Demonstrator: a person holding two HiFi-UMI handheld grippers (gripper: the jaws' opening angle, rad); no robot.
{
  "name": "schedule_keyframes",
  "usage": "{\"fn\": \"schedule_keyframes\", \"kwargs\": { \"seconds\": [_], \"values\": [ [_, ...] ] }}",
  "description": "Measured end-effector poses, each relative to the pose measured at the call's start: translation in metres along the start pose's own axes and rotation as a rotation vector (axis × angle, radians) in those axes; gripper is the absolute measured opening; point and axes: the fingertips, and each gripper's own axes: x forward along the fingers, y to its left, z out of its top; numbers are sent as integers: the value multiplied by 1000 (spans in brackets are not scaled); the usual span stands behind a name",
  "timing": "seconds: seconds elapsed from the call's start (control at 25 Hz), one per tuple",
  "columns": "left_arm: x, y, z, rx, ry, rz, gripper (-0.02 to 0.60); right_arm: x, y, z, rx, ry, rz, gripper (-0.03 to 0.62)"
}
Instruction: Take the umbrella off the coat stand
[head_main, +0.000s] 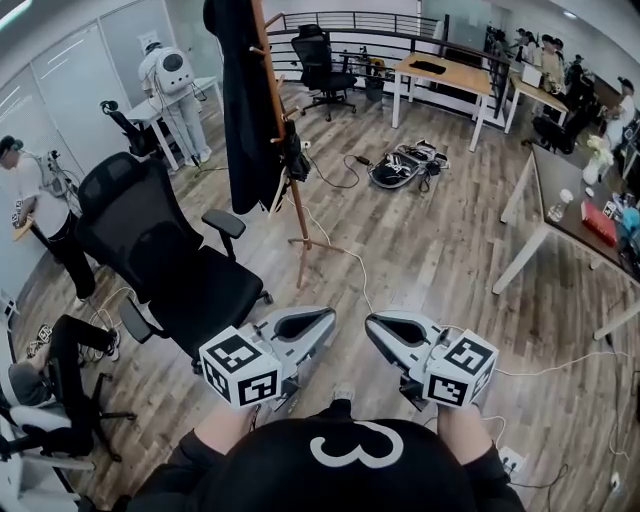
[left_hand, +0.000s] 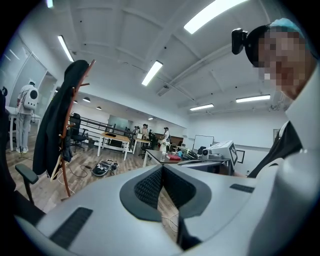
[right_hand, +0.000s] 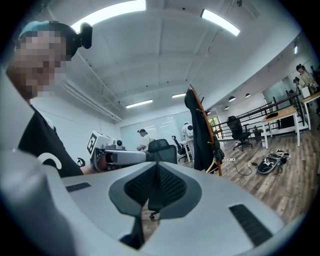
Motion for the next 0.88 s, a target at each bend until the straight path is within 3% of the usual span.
{"fn": "schedule_keyframes", "kwargs": {
  "seconds": [0.2,0.4,0.68,0.88],
  "values": [
    [29,61,15,2,33,25,15,40,-36,21,-14,-4,65,26],
    [57,127,34,-97,10,-7,15,83,-93,35,1,5,68,26],
    [103,222,57,-104,-11,3,15,143,-180,48,42,15,70,26],
    [127,266,55,-77,-11,5,15,177,-223,39,49,45,42,26]
  ]
}}
